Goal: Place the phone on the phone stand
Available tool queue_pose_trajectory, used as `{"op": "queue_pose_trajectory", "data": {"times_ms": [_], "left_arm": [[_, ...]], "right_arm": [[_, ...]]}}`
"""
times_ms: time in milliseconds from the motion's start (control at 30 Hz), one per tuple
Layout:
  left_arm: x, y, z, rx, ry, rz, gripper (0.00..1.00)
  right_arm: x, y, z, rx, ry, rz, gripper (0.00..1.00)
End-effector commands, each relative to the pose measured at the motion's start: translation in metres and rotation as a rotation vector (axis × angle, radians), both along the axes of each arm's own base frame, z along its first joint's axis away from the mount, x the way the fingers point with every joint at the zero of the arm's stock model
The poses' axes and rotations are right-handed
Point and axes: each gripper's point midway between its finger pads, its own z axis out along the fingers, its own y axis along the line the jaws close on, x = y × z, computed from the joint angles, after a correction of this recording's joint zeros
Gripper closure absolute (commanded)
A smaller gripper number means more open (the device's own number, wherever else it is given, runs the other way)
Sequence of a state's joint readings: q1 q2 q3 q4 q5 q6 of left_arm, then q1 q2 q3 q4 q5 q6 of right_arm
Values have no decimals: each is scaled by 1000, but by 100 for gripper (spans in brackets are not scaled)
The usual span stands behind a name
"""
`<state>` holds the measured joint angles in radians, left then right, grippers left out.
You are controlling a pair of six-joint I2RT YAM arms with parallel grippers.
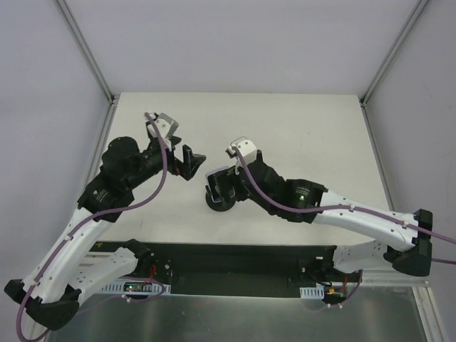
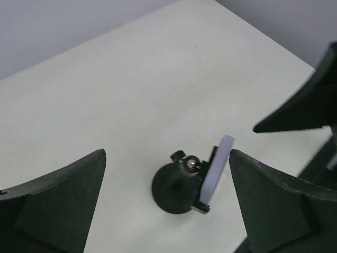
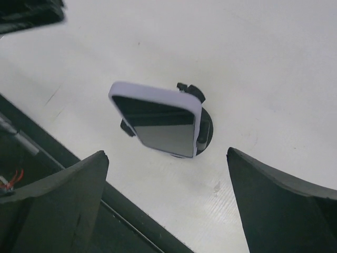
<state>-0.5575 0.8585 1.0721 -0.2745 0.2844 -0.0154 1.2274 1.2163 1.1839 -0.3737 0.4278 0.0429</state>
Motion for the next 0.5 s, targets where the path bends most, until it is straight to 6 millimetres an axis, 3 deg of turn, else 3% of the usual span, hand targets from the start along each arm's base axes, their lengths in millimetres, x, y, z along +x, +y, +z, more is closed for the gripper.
{"op": "queue_pose_trajectory", "data": {"times_ms": [0, 167, 467], "left_arm": [[29, 74, 15, -40, -54, 468, 1], [28, 99, 0, 21, -100, 560, 1], [29, 105, -9, 20, -139, 576, 1]], "right_arm": [[26, -11, 12, -35, -25, -300, 3], [30, 11, 16, -59, -45, -305, 3], [32, 38, 8, -88, -29, -296, 3]]}}
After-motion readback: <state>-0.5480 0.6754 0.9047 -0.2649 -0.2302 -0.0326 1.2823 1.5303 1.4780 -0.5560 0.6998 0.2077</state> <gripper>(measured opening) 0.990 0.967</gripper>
